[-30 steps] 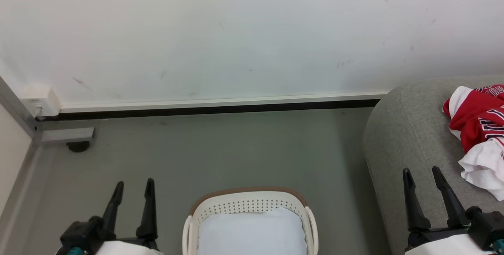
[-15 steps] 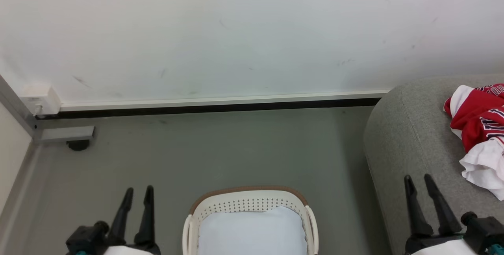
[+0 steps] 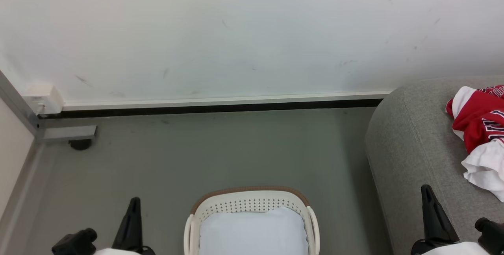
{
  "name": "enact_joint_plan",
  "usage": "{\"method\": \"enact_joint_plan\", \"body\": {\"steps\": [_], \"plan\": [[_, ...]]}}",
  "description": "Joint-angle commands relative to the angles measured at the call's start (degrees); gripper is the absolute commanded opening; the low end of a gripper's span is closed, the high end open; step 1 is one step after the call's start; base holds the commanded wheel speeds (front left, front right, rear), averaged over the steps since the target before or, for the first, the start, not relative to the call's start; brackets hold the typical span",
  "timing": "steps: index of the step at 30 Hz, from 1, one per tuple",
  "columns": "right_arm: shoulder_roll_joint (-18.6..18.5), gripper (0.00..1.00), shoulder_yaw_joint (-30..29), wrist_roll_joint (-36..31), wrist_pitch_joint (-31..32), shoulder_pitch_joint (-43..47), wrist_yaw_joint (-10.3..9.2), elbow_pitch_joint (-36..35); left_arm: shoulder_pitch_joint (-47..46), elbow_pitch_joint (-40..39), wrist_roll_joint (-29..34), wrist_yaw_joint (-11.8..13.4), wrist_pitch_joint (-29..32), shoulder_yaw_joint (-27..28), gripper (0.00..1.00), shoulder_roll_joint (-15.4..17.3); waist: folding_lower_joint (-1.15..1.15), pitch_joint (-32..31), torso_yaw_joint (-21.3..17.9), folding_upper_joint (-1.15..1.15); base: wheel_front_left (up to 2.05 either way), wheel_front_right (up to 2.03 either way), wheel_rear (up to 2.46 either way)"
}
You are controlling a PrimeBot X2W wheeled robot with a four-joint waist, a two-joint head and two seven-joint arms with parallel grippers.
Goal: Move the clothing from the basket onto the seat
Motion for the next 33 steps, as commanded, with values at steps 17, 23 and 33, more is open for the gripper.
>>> {"method": "enact_joint_plan", "body": {"steps": [17, 23, 33], "plan": [[0.3, 0.0, -2.5, 15.3, 4.2, -1.6, -0.03, -1.0, -2.0, -1.0, -16.7, -0.4, 4.2, 1.3, 0.0, 0.4, 0.0, -0.1, 0.5, 0.0, 0.0, 0.0, 0.0], [0.4, 0.0, -3.2, 19.6, 5.5, -1.8, -0.03, -1.0, -2.2, -1.0, -21.4, -0.5, 5.5, 1.6, 0.0, 0.4, 0.0, -0.2, 0.7, 0.0, 0.0, 0.0, 0.0], [0.6, 0.0, -4.2, 26.3, 7.5, -2.0, -0.04, -1.1, -2.6, -0.9, -28.7, -0.6, 7.5, 2.2, 0.0, 0.4, 0.0, -0.2, 1.0, 0.0, 0.0, 0.0, 0.0]]}}
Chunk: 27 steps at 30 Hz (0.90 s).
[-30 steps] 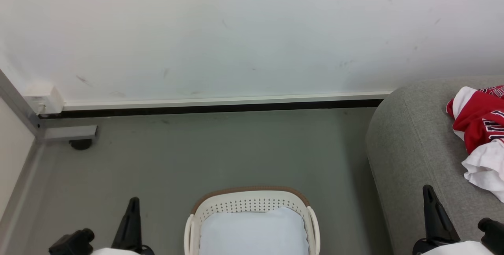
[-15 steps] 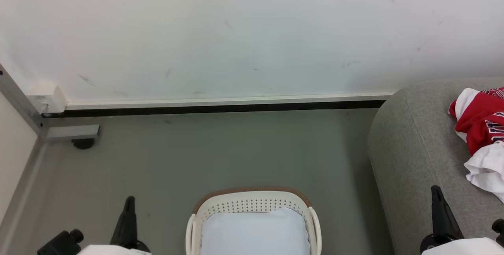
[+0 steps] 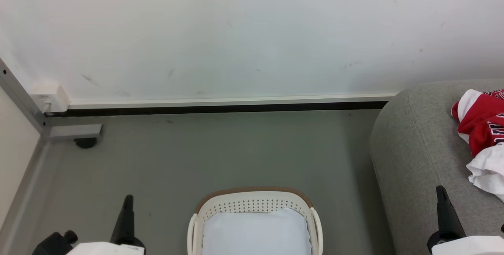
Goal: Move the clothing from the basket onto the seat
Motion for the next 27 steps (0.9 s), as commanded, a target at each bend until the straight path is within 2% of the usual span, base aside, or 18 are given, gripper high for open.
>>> {"method": "enact_joint_plan", "body": {"steps": [1, 27], "plan": [[-0.2, 0.0, -0.5, 1.7, 0.5, -1.3, -0.04, -0.8, -1.2, -0.7, -2.0, -0.4, 0.4, 0.4, 0.0, 0.4, 0.0, 0.0, 0.0, 0.0, 0.0, 0.0, 0.0], [0.3, 0.0, -2.8, 16.1, 4.9, -1.8, -0.07, -0.9, -2.0, -0.6, -17.6, -0.6, 4.8, 1.5, 0.0, 0.5, 0.0, -0.2, 0.8, 0.0, 0.0, 0.0, 0.0]]}}
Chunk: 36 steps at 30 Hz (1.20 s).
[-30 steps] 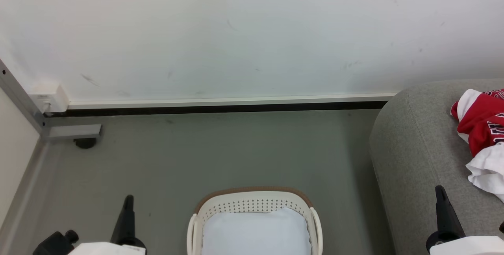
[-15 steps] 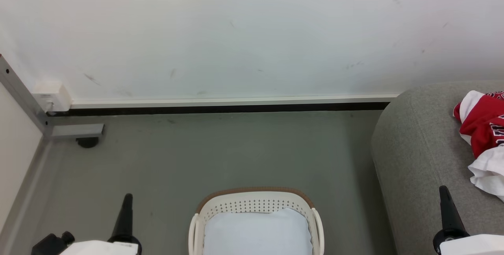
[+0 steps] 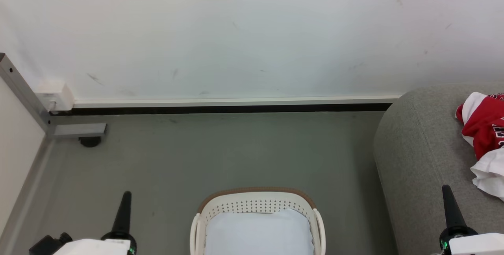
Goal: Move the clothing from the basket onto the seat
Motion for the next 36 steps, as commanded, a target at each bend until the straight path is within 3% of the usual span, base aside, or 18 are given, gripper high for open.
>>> {"method": "enact_joint_plan", "body": {"steps": [1, 36], "plan": [[-0.1, 0.0, -0.5, 1.4, 0.5, -1.2, -0.07, -0.7, -1.1, -0.5, -1.5, -0.2, 0.6, 0.3, 0.0, 0.5, 0.0, 0.0, 0.1, 0.0, 0.0, 0.0, 0.0], [0.4, 0.0, -2.7, 15.8, 4.9, -1.5, -0.1, -0.7, -1.7, -0.3, -17.5, -0.5, 4.9, 1.5, 0.0, 0.6, 0.0, -0.2, 1.1, 0.0, 0.0, 0.0, 0.0]]}}
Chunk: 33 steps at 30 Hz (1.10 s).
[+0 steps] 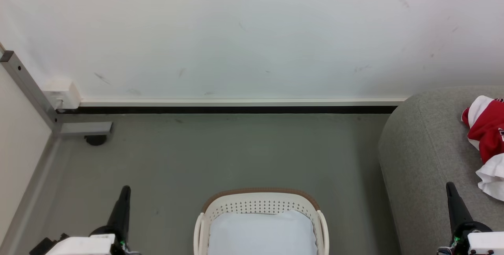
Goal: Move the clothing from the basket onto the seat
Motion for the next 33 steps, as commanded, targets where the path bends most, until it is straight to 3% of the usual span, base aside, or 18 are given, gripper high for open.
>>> {"method": "enact_joint_plan", "body": {"steps": [1, 18, 33], "plan": [[0.0, 0.0, -0.3, 1.0, 0.4, -0.6, -0.1, -0.4, -0.7, -0.2, -1.4, -0.5, 0.3, 0.3, 0.0, 0.5, 0.0, 0.0, 0.0, 0.0, 0.0, 0.0, 0.0], [0.2, 0.0, -1.2, 6.7, 2.1, -0.8, -0.12, -0.4, -0.9, -0.2, -7.7, -0.5, 2.1, 0.8, 0.0, 0.5, 0.0, -0.1, 0.5, 0.0, 0.0, 0.0, 0.0], [0.2, 0.0, -1.2, 6.4, 2.1, -0.8, -0.11, -0.4, -0.9, -0.2, -7.6, -0.5, 2.0, 0.7, 0.0, 0.5, 0.0, -0.1, 0.5, 0.0, 0.0, 0.0, 0.0]]}}
